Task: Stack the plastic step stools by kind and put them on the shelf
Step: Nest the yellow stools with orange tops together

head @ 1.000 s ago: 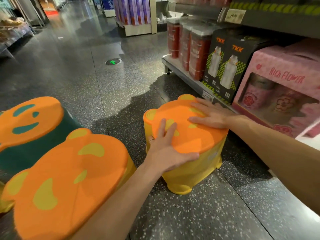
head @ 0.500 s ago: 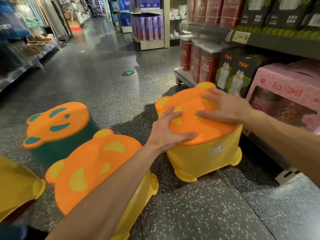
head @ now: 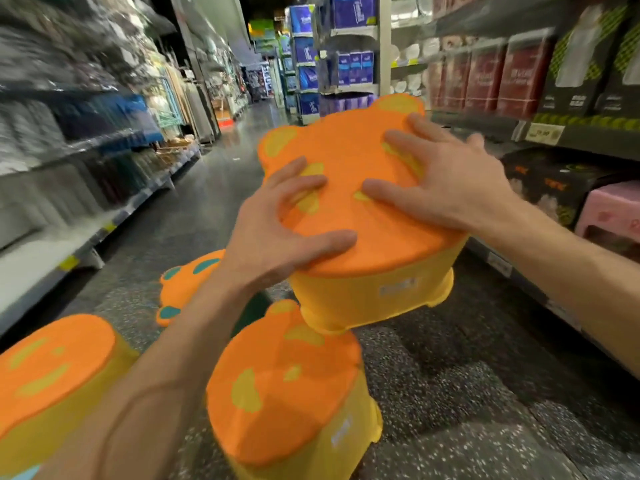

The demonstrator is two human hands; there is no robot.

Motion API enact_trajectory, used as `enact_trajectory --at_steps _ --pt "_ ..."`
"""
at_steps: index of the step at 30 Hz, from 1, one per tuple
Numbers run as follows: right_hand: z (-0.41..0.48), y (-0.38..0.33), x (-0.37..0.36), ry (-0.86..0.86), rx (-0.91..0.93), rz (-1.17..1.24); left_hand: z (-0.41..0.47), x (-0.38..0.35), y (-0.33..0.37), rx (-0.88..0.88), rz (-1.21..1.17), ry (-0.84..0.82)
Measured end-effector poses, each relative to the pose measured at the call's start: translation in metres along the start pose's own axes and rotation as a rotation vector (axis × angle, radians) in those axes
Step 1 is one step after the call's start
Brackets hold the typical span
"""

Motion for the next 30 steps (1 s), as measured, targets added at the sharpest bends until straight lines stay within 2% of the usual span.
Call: enact_trajectory --at_steps 5,12,18,22,30 --pt "-0.013 -0.068 0.003 -0.075 0.073 0.088 -0.031 0.072 0.011 0.089 0.079 0.092" --pt "-0.047 -0.129 -0.061 -0.354 0.182 0.126 -0.096 0.113 -0.009 0.334 0.205 0.018" --pt "-0.062 -0.138 -0.120 -0.564 0.230 0.066 -0.151 0.085 -0.043 0.503 0.202 0.007" --pt "-0.066 -0.130 -0.157 -0.622 0.240 0.080 -0.177 0.057 -0.057 0.545 0.204 0.011" --pt "-0.108 -0.087 -0.242 -0.744 0.232 -0.008 -0.242 -0.015 -0.089 0.656 0.171 -0.182"
Point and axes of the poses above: each hand's wrist, its own z-axis towards the middle knuckle, its own x-axis out of the back of the hand, y = z × x, the point moved 7 cm from there along z, towards the middle knuckle, and after that the axes turned 14 degrees about -x, right-handed, at the moved point
